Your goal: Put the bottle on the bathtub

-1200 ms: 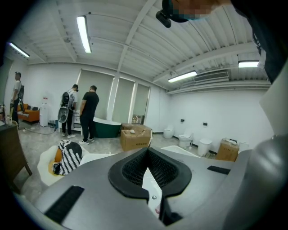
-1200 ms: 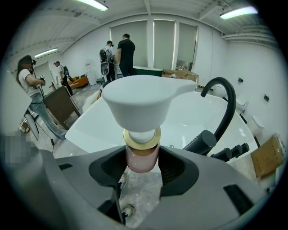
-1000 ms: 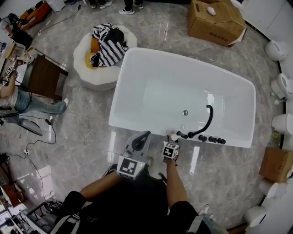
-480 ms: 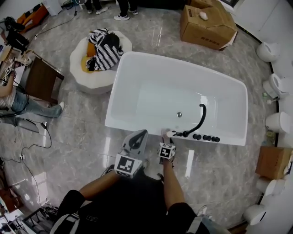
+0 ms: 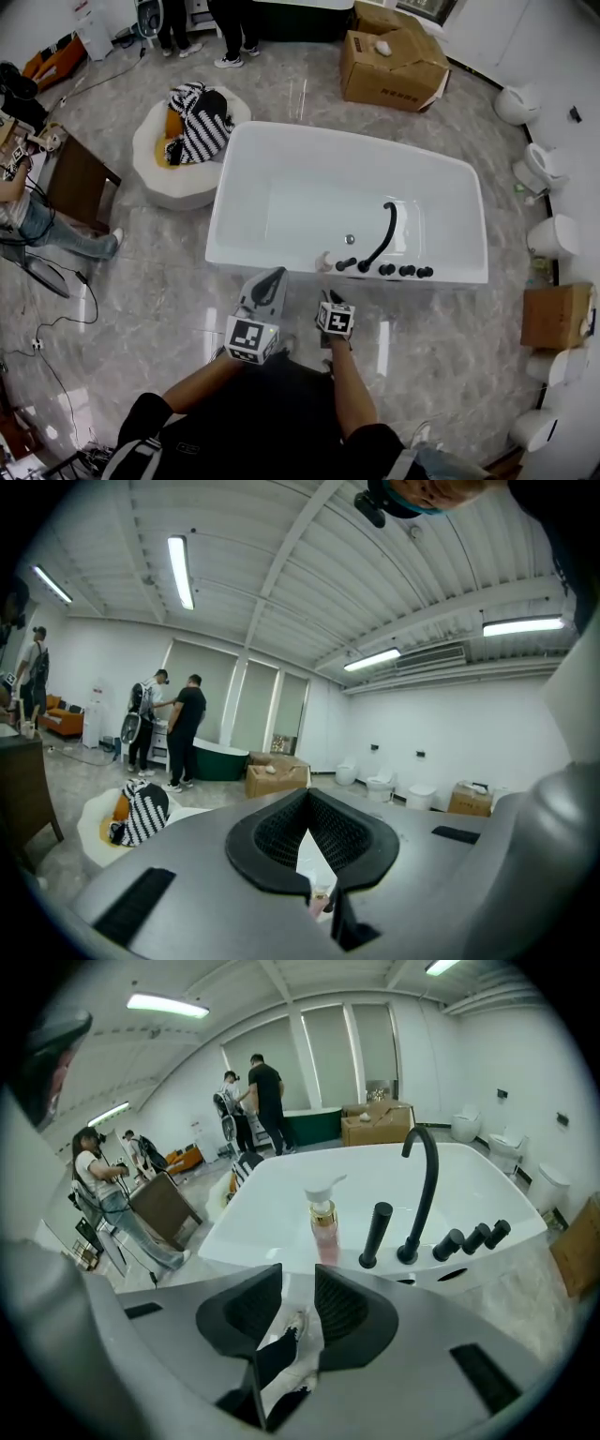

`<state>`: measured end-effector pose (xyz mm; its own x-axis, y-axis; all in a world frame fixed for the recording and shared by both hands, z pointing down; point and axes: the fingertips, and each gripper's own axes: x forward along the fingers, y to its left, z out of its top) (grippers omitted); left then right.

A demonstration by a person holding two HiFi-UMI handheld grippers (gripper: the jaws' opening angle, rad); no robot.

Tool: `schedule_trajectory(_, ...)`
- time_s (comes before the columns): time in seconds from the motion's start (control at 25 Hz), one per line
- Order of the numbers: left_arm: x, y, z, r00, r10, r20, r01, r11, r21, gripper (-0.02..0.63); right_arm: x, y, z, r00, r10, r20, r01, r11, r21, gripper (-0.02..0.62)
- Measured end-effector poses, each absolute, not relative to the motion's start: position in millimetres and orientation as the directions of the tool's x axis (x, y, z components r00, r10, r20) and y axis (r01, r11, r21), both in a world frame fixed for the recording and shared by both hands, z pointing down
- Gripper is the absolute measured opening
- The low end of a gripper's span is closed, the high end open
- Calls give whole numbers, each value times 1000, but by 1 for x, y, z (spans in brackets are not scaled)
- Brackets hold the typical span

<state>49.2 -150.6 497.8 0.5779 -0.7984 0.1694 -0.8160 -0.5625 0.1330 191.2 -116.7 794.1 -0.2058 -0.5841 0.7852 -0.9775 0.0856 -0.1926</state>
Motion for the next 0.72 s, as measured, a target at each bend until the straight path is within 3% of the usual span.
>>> schedule_trajectory(0.28, 48, -82, 476, 553, -821, 141, -833, -546, 92, 15, 188, -76, 727, -215, -692, 689, -966, 47, -255, 29)
schedule_trajectory(0.72, 27, -50, 455, 538, -833, 127, -842, -528, 110, 15, 160, -60, 611, -235, -836, 497, -958, 113, -263, 11)
